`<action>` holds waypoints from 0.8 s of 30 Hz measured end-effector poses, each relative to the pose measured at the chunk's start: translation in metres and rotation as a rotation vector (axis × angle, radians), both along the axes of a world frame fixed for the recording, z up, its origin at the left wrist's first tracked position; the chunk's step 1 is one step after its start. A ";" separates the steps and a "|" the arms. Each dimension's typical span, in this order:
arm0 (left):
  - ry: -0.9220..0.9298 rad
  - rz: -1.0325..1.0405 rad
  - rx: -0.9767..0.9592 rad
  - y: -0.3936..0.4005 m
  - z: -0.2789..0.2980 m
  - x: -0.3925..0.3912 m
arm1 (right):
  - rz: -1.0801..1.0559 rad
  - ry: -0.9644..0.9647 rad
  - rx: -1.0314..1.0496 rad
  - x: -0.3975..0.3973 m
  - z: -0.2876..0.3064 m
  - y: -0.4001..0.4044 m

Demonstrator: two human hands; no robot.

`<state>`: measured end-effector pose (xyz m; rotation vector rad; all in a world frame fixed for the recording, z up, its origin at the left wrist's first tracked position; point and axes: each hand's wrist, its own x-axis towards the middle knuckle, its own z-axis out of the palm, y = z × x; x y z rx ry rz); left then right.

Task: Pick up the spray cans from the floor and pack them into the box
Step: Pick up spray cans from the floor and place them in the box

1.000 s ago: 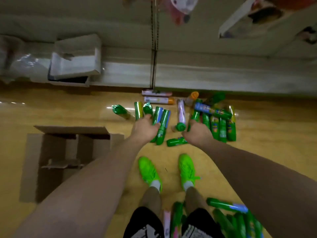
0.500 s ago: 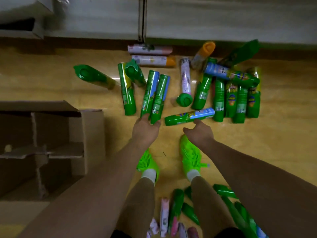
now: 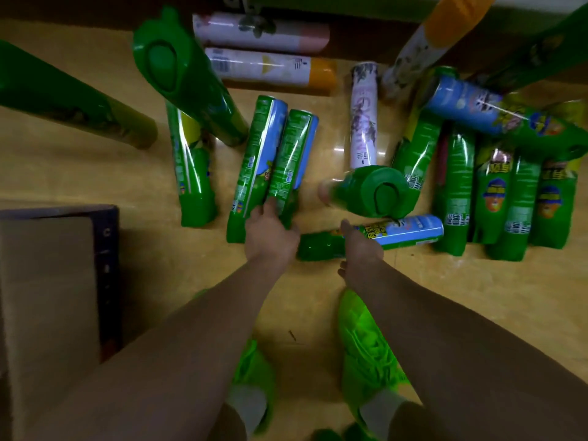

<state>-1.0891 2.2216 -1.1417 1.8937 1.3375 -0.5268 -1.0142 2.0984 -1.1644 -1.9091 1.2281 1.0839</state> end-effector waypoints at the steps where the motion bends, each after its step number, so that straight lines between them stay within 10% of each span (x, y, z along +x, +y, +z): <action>1: 0.001 0.004 0.034 -0.002 -0.010 0.001 | -0.018 -0.012 -0.019 -0.001 -0.011 -0.002; 11: 0.172 -0.139 0.229 -0.005 -0.046 0.018 | -0.364 -0.053 -0.081 -0.013 -0.037 -0.017; 24: 0.170 0.016 0.058 -0.006 0.040 0.015 | -0.146 -0.048 -0.076 -0.020 0.045 -0.044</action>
